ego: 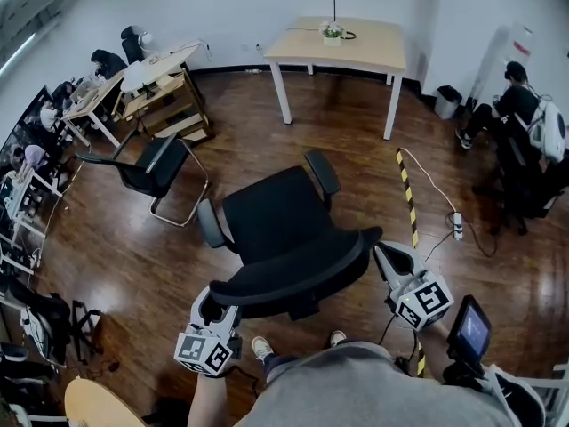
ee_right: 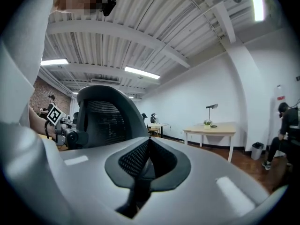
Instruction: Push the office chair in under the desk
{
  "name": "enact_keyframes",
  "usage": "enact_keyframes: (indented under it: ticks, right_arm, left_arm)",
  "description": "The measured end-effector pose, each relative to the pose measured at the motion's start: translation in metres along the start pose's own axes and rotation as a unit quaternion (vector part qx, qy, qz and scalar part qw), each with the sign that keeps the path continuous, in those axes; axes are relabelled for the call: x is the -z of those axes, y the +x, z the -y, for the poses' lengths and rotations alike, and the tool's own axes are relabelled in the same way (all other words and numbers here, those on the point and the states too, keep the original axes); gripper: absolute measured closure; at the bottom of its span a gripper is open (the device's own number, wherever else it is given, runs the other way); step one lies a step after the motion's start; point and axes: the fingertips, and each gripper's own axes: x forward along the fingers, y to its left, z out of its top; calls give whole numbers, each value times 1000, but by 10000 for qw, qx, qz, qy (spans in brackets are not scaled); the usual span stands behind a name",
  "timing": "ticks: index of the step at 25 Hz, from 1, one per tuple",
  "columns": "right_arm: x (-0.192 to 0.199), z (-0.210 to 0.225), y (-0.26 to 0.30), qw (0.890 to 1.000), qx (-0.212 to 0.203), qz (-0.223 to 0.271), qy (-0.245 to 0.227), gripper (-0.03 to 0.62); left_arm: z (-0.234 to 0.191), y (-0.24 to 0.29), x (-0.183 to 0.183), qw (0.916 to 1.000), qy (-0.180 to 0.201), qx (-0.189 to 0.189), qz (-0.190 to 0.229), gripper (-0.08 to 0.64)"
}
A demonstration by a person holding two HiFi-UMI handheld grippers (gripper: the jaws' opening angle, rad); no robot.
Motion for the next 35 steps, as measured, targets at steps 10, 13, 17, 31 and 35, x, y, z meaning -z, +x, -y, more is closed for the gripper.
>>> enact_keyframes:
  ticks: [10, 13, 17, 31, 35]
  right_arm:
    - [-5, -42, 30, 9968, 795, 71, 8, 586]
    - [-5, -63, 36, 9949, 1007, 84, 11, 586]
    - [-3, -91, 47, 9927, 1208, 68, -13, 586]
    - [1, -164, 53, 9817, 1900, 18, 75, 586]
    - [10, -183, 52, 9798, 1998, -25, 115, 586]
  left_arm:
    - [-46, -9, -14, 9960, 66, 862, -229, 304]
    - [-66, -16, -17, 9932, 92, 1118, -302, 305]
    - [-94, -22, -19, 9892, 128, 1420, -351, 305]
    - [-179, -21, -39, 9673, 233, 2477, -490, 305]
    - [-198, -21, -40, 9611, 247, 2705, -502, 305]
